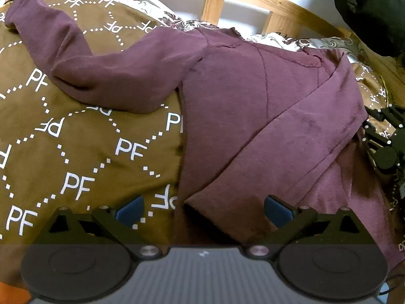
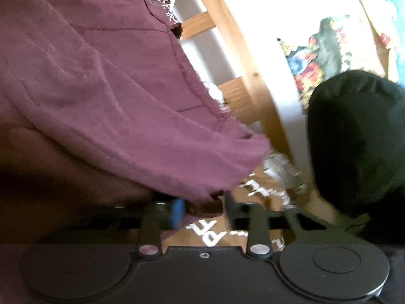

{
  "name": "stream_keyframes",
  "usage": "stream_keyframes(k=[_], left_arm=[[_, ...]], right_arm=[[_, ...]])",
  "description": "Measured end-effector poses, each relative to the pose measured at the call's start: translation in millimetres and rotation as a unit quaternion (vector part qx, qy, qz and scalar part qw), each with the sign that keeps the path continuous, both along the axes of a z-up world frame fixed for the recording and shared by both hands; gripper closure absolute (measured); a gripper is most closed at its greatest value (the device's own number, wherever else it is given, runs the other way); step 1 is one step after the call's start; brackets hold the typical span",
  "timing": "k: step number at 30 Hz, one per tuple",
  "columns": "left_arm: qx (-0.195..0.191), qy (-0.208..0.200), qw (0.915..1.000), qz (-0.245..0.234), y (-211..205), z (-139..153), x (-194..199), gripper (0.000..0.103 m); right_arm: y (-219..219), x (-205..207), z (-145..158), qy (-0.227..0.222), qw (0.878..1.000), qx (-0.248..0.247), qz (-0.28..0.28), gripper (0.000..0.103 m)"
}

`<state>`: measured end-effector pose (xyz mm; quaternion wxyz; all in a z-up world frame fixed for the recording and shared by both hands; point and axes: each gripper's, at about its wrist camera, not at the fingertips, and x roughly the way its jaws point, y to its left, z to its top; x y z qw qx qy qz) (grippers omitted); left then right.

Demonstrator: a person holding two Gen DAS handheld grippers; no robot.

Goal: Fold small clothes
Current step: 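Lay the sleeve on the shirt back and open the right tool, then reach the left tool to the other sleeve cuff and close on it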

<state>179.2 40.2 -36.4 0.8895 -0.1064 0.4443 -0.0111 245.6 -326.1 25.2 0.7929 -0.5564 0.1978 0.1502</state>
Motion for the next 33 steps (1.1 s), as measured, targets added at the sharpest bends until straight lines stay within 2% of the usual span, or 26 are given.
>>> stream_keyframes(k=[2, 6, 8, 10, 12, 15, 18, 21, 23, 26, 27, 29, 33], left_arm=[[0.001, 0.0, 1.0, 0.001, -0.1, 0.0, 0.8, 0.001], [0.006, 0.002, 1.0, -0.003, -3.1, -1.0, 3.8, 0.001], [0.016, 0.01, 0.9998, -0.01, -8.1, -5.0, 7.4, 0.001], [0.031, 0.017, 0.9993, -0.014, -14.6, -11.0, 10.6, 0.001], [0.044, 0.015, 0.9987, -0.021, -20.3, -14.0, 10.5, 0.001], [0.053, 0.011, 0.9982, -0.027, -23.9, -15.4, 8.0, 0.001], [0.047, 0.01, 0.9986, -0.023, -22.3, -13.9, 5.2, 0.001], [0.034, 0.004, 0.9993, -0.018, -19.5, -8.4, 0.2, 0.001], [0.022, -0.009, 0.9997, -0.011, -14.3, -2.5, -4.4, 0.001], [0.011, -0.034, 0.9993, 0.006, -4.4, 9.0, -12.4, 0.001], [0.014, -0.046, 0.9987, 0.017, 0.1, 14.9, -11.2, 0.001], [0.025, -0.068, 0.9962, 0.048, 11.7, 27.7, -8.1, 0.001], [0.064, -0.115, 0.9849, 0.112, 42.0, 54.2, -0.3, 0.0]], right_arm=[[-1.8, 3.5, 5.3, 0.012, 0.999, 0.024, -0.017, 0.092], [-13.0, 5.7, 27.6, -0.001, 0.993, 0.102, -0.06, 0.096], [-23.1, 8.8, 39.9, -0.014, 0.985, 0.143, -0.098, 0.096], [-35.7, 16.4, 44.0, -0.007, 0.974, 0.177, -0.144, 0.097], [-42.1, 18.6, 36.9, 0.013, 0.969, 0.183, -0.164, 0.097], [-37.6, 12.4, 25.9, 0.015, 0.976, 0.161, -0.149, 0.096], [-38.5, 10.6, 24.2, 0.017, 0.973, 0.169, -0.158, 0.093], [-45.8, 9.3, 27.2, 0.028, 0.966, 0.189, -0.176, 0.083], [-50.8, 2.3, 30.4, 0.034, 0.963, 0.201, -0.179, 0.068], [-55.5, -18.9, 37.2, 0.039, 0.959, 0.22, -0.175, 0.053], [-56.5, -27.1, 40.2, 0.042, 0.957, 0.228, -0.175, 0.049], [-57.9, -43.1, 48.2, 0.047, 0.949, 0.257, -0.176, 0.033], [-53.0, -75.6, 61.1, 0.062, 0.931, 0.319, -0.168, 0.016]])
